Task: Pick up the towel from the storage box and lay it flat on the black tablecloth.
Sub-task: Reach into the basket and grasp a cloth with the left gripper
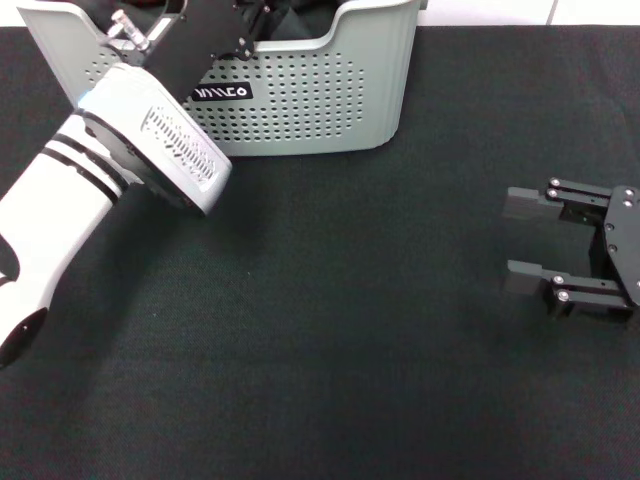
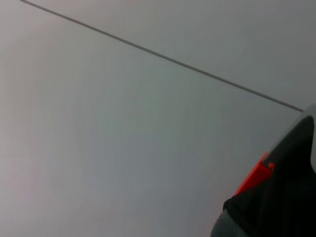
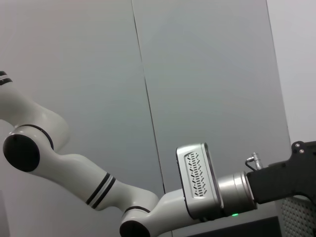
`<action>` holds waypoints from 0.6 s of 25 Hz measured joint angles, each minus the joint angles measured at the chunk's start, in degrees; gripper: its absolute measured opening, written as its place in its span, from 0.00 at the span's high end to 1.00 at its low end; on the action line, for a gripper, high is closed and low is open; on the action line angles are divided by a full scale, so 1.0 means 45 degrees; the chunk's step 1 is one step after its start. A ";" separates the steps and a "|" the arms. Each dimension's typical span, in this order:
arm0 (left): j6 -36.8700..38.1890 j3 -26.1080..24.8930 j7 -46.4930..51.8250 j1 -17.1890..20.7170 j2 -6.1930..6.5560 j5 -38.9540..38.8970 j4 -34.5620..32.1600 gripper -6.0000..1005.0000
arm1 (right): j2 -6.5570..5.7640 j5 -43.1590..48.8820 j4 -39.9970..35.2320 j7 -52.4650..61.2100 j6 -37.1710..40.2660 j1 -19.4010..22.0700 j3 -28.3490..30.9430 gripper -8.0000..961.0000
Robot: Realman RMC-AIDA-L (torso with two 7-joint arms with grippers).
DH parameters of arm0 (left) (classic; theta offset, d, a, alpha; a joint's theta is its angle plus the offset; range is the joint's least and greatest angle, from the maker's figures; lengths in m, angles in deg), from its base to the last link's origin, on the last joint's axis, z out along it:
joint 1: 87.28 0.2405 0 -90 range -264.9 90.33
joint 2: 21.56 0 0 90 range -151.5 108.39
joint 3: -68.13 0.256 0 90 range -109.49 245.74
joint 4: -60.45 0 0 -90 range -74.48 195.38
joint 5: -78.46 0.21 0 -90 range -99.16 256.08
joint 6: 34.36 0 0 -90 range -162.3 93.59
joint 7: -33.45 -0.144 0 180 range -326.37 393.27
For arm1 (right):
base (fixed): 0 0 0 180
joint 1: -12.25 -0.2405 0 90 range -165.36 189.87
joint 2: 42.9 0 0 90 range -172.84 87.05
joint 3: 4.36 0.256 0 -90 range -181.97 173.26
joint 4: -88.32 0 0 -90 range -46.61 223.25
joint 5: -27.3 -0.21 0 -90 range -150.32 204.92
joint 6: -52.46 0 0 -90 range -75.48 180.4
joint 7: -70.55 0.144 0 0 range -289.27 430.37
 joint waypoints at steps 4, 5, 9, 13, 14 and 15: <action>0.0021 -0.0022 -0.0297 0.0053 0.0000 -0.0073 0.0022 0.57 | 0.0001 0.0000 0.0000 0.0000 0.0098 0.0006 0.0000 0.36; 0.0034 -0.0007 -0.0441 0.0107 0.0000 -0.0153 0.0023 0.57 | 0.0000 0.0000 0.0000 0.0000 0.0121 0.0007 0.0000 0.36; 0.0048 0.0041 -0.0793 0.0258 0.0000 -0.0309 0.0022 0.57 | 0.0000 0.0000 0.0000 0.0001 0.0196 0.0044 0.0000 0.36; 0.0088 0.0040 -0.0831 0.0338 0.0000 -0.0321 0.0002 0.57 | 0.0000 0.0000 0.0000 0.0001 0.0203 0.0085 0.0000 0.36; 0.0089 0.0041 -0.0832 0.0339 0.0000 -0.0323 -0.0001 0.57 | 0.0000 0.0000 0.0000 0.0001 0.0209 0.0091 0.0000 0.36; 0.0090 0.0040 -0.0832 0.0340 0.0000 -0.0325 -0.0001 0.57 | -0.0001 0.0000 0.0000 0.0000 0.0220 0.0096 0.0000 0.36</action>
